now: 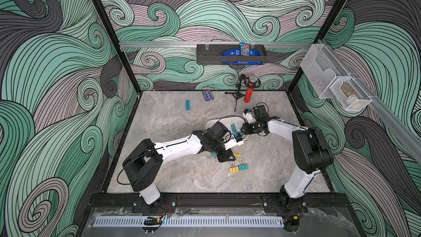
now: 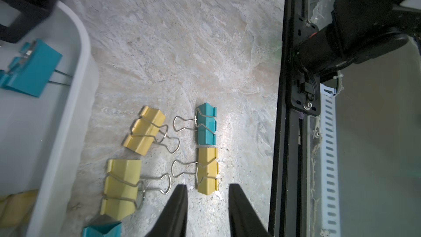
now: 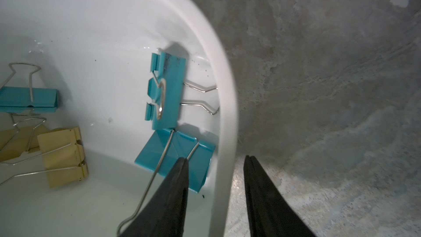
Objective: Take out the binder clips from the storage box
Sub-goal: Place the binder clip at the center of the board.
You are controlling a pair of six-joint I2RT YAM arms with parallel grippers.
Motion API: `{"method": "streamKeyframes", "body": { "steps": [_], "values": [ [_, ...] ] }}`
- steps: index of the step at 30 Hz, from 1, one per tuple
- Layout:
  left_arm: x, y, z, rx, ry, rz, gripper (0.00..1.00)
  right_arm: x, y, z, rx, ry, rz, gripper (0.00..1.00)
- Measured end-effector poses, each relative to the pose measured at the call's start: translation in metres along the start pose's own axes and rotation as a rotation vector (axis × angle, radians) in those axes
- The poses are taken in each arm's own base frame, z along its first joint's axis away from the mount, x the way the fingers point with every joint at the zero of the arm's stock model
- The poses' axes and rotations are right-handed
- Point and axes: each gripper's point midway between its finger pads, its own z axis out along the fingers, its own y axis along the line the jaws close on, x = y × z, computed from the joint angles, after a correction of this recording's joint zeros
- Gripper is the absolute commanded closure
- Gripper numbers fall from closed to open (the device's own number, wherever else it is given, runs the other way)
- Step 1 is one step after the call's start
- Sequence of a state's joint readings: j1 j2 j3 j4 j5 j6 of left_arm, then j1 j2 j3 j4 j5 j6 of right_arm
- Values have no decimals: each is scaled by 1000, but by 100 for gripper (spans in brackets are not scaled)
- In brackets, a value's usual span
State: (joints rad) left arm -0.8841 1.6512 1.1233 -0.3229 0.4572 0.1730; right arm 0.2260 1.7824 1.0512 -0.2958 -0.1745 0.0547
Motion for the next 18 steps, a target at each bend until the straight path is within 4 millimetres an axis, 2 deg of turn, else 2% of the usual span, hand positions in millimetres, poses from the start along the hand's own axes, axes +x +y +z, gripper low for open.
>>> {"method": "streamKeyframes", "body": {
  "steps": [6,9,12,18],
  "values": [
    [-42,47,-28,-150,-93,-47,65,0,0,0,0,0,0,57],
    [-51,68,-35,-191,-119,-88,65,0,0,0,0,0,0,57],
    [-50,84,-29,-209,-109,-126,65,0,0,0,0,0,0,57],
    [-39,102,4,-198,-49,-171,65,0,0,0,0,0,0,57]
  ]
}}
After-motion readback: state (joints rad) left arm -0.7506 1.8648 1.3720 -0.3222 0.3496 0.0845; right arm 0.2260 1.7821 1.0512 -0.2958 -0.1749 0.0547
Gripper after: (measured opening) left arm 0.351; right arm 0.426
